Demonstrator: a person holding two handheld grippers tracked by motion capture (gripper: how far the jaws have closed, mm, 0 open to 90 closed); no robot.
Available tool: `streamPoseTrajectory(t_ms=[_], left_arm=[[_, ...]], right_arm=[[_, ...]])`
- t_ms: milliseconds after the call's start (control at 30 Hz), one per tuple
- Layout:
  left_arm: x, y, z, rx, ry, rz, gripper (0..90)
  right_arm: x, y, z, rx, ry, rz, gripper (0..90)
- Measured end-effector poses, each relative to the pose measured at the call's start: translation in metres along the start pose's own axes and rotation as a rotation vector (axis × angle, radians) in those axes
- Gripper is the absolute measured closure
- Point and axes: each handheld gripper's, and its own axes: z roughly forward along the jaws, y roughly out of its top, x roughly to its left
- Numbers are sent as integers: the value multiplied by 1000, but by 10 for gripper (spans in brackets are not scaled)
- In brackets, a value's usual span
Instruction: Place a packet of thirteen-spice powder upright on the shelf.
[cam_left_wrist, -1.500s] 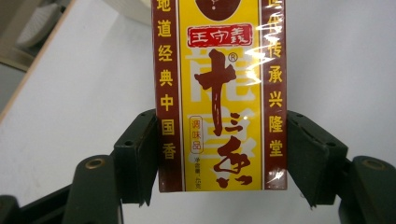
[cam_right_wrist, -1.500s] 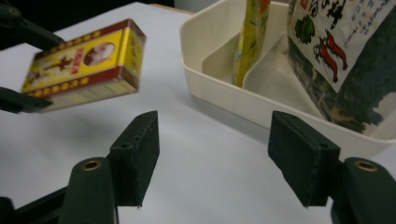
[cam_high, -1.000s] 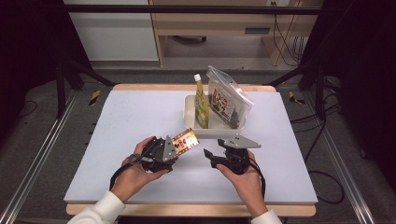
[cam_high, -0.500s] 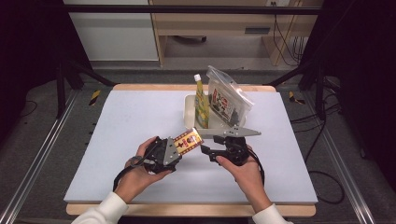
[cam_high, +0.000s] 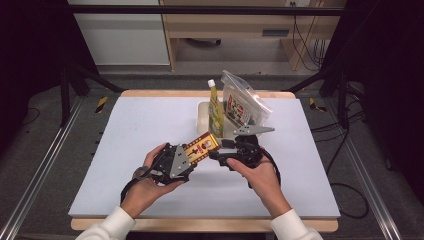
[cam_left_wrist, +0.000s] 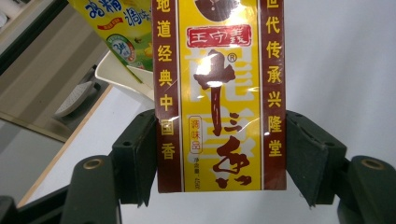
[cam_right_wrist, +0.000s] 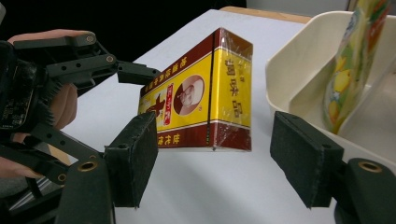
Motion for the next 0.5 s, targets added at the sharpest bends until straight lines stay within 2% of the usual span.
streamPoseTrajectory(t_ms=[67,300,500], left_arm=[[0,1,-1,-7,0,-3,323],[-1,4,-3,-36,-1,-17,323],[-2,6,1,-31,-7,-21,321]], right_arm=[[0,1,2,0,9,5,324],[-5,4,8,-26,65,76,360],[-7,3,8,-53,79,91,521]])
